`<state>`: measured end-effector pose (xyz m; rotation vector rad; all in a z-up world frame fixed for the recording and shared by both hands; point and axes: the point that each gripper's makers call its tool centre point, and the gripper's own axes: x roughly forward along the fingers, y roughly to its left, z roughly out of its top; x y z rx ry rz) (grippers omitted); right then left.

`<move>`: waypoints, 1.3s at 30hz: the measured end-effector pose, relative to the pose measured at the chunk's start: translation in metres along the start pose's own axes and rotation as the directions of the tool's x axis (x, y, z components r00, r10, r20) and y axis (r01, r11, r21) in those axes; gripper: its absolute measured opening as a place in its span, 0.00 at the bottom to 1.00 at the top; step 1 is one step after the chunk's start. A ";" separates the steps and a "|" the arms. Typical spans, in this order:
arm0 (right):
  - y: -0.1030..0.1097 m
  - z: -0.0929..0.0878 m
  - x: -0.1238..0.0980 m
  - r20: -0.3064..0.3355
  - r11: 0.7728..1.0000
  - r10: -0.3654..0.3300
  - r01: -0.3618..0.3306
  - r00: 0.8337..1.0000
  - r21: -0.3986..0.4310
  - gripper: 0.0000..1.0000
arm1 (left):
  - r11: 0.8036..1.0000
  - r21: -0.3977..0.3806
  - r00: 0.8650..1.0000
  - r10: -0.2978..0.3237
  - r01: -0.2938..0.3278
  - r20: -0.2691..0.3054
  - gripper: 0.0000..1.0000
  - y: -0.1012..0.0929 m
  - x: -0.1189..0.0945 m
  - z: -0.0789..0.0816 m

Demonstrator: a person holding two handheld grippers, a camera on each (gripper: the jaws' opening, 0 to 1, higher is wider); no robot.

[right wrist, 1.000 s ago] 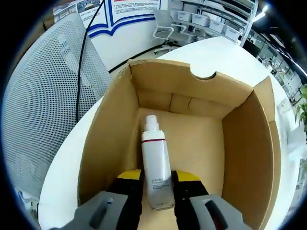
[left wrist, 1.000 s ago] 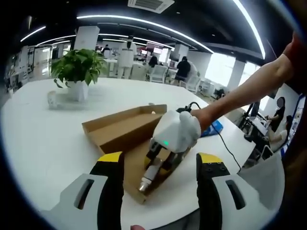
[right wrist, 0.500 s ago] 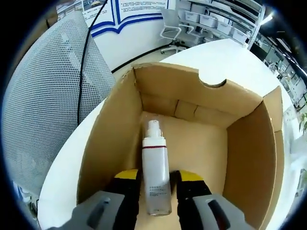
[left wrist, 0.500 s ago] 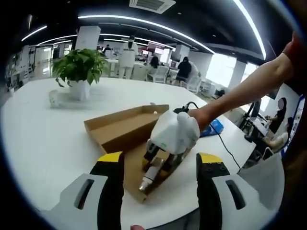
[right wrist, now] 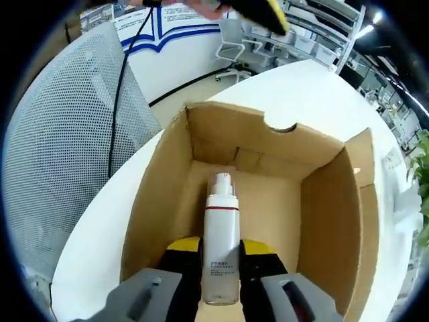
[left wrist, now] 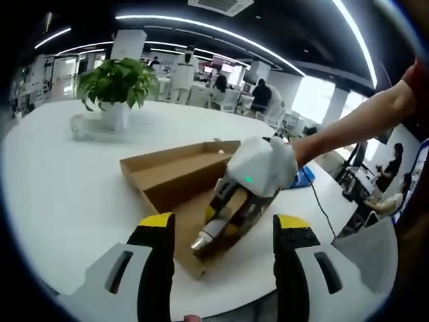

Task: Operate the shoe box by opening the lid, removing the specified soft item, and placing it in the target area until the item is outside and the box remains undamaged.

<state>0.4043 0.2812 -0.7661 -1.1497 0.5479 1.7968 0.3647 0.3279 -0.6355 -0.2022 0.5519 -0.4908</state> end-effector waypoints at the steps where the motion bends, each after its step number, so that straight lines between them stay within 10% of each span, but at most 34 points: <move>1: -0.001 0.000 -0.003 0.004 1.000 -0.002 0.002 1.000 0.004 0.16 | 1.000 -0.016 1.000 0.001 0.000 0.001 0.56 0.001 0.001 -0.001; 21: -0.012 -0.018 -0.077 0.004 0.976 -0.213 0.213 0.977 0.047 0.16 | 0.983 -0.174 0.998 -0.061 0.060 0.001 0.55 -0.002 0.045 0.014; 39: -0.011 -0.002 -0.116 0.036 0.940 -0.341 0.341 0.939 0.012 0.16 | 0.916 -0.361 0.983 -0.185 0.172 0.000 0.48 -0.025 0.072 0.023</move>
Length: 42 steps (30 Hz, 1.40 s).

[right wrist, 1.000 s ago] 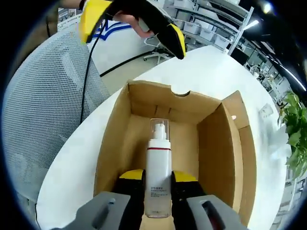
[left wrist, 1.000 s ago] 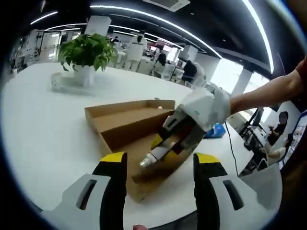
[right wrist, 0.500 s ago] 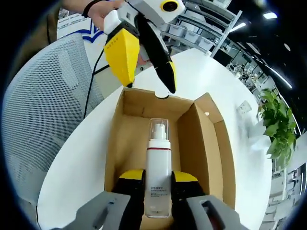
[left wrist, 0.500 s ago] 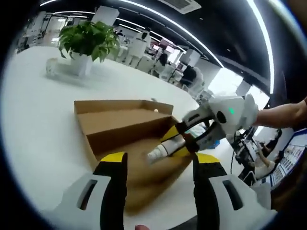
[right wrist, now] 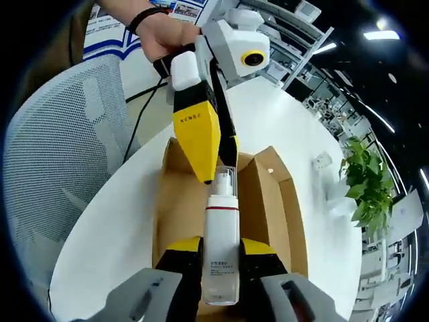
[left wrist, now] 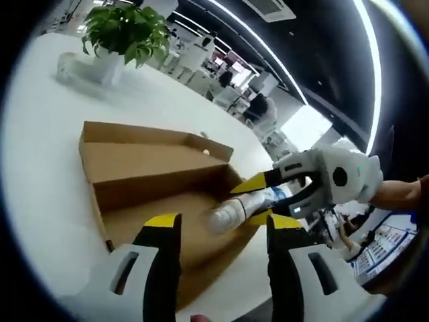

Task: Operate the shoe box by opening the lid, removing the specified soft item, and placing it in the target area until the item is outside and the box remains undamaged.

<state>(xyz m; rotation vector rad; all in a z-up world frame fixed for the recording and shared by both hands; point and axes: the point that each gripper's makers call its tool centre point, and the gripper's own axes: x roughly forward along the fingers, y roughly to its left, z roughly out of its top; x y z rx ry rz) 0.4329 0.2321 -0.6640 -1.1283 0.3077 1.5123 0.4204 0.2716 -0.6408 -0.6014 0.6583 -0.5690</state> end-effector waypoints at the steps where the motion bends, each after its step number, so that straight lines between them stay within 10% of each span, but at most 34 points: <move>1: -0.001 0.001 -0.002 0.002 1.000 -0.012 0.012 1.000 -0.003 0.16 | 1.000 -0.017 1.000 -0.014 0.014 0.001 0.47 -0.003 0.001 0.000; 23: -0.002 0.005 -0.019 0.023 0.995 -0.098 0.099 0.995 -0.026 0.16 | 0.969 -0.168 0.981 -0.192 0.183 -0.041 0.20 -0.036 0.014 0.002; 42: -0.003 -0.002 -0.021 0.008 0.973 -0.214 0.212 0.977 0.093 0.25 | 0.986 -0.027 0.980 -0.167 0.165 -0.106 0.19 -0.040 0.016 0.014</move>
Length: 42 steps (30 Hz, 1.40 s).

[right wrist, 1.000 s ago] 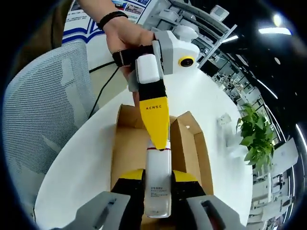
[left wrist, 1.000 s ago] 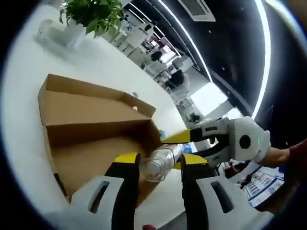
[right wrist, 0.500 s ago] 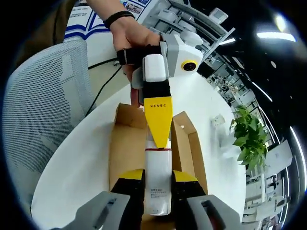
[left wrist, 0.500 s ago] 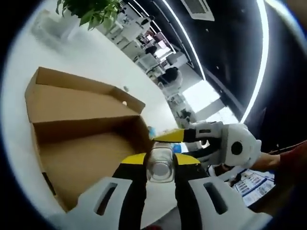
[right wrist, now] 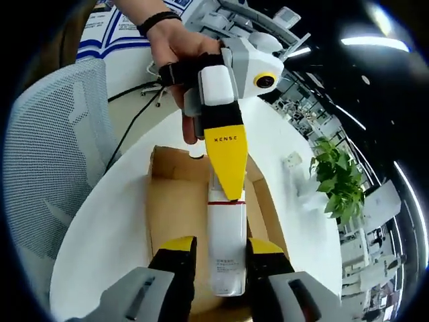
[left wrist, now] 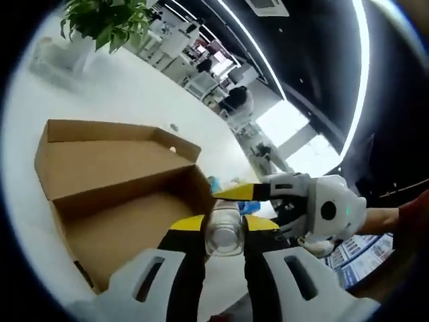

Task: Operate the shoe box by opening the lid, removing the specified soft item, and placing it in the target area until the item is outside and the box remains undamaged.

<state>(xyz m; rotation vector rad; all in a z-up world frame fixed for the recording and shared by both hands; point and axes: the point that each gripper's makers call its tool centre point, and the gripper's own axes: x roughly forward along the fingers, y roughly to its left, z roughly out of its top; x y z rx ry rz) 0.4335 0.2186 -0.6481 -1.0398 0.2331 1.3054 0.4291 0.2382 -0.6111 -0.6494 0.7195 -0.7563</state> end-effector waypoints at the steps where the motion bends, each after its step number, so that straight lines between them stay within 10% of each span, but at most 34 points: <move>1: -0.001 -0.001 -0.001 0.011 0.999 -0.008 0.008 1.000 0.037 0.25 | 1.000 0.004 1.000 -0.001 0.001 -0.007 0.19 0.000 0.000 0.000; 13: -0.008 -0.030 -0.034 -0.019 0.952 -0.121 0.121 0.993 0.282 0.39 | 0.995 0.100 0.997 0.007 0.000 -0.076 0.19 -0.006 0.005 0.005; 25: 0.005 -0.093 -0.104 -0.101 0.742 -0.301 0.299 0.948 0.600 0.52 | 0.969 0.245 0.988 0.017 0.021 -0.152 0.19 -0.028 0.025 0.020; 42: 0.046 -0.147 -0.176 -0.241 0.460 -0.442 0.449 0.864 0.766 0.63 | 0.898 0.429 0.963 0.024 0.097 -0.267 0.19 -0.063 0.073 0.046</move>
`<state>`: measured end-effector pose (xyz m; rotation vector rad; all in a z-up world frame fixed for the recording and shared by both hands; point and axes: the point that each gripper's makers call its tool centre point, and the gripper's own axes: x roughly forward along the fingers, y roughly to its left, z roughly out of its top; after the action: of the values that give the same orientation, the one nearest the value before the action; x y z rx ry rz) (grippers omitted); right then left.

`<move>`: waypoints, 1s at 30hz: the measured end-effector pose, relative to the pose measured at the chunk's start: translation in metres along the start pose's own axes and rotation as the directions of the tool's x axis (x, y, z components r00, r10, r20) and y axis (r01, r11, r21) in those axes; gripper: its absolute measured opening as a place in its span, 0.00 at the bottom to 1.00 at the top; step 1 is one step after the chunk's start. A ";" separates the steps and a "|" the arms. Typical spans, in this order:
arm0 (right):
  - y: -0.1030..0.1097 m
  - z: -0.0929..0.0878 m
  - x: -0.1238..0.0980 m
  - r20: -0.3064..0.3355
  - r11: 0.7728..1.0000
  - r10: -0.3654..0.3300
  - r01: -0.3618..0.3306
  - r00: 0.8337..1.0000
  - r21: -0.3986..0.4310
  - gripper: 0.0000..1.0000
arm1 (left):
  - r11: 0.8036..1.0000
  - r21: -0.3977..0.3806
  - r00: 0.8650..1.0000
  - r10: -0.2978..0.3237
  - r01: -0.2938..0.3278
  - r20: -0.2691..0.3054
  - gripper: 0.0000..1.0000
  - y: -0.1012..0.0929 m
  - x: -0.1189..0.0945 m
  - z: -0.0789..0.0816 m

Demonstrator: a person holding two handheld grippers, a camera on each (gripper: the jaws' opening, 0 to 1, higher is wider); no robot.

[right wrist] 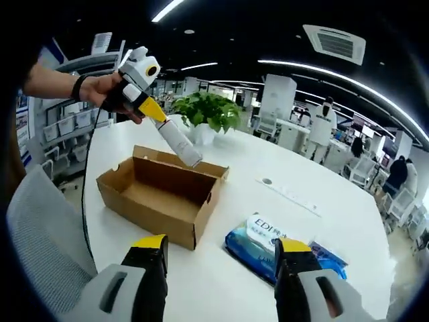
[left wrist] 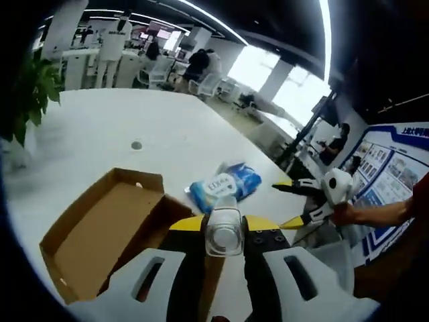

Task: Operate the shoe box by opening the lid, removing the specified soft item, and placing it in the target area until the item is outside and the box remains undamaged.

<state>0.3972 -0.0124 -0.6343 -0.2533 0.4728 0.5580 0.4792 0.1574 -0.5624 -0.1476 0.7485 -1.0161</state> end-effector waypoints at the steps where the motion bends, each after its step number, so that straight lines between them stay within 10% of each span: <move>1: -0.001 -0.003 -0.005 0.000 1.000 -0.014 0.014 1.000 0.008 0.63 | 1.000 0.028 1.000 0.002 -0.002 -0.017 0.19 0.000 0.002 0.002; 30: -0.021 -0.072 -0.064 -0.045 0.972 -0.168 0.174 0.985 0.161 0.68 | 0.925 0.363 0.965 -0.011 0.110 -0.263 0.19 -0.044 0.124 0.069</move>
<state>0.3349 -0.0841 -0.6627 -0.1430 0.5190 0.3446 0.5285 0.0173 -0.5532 0.3007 0.7713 -1.2349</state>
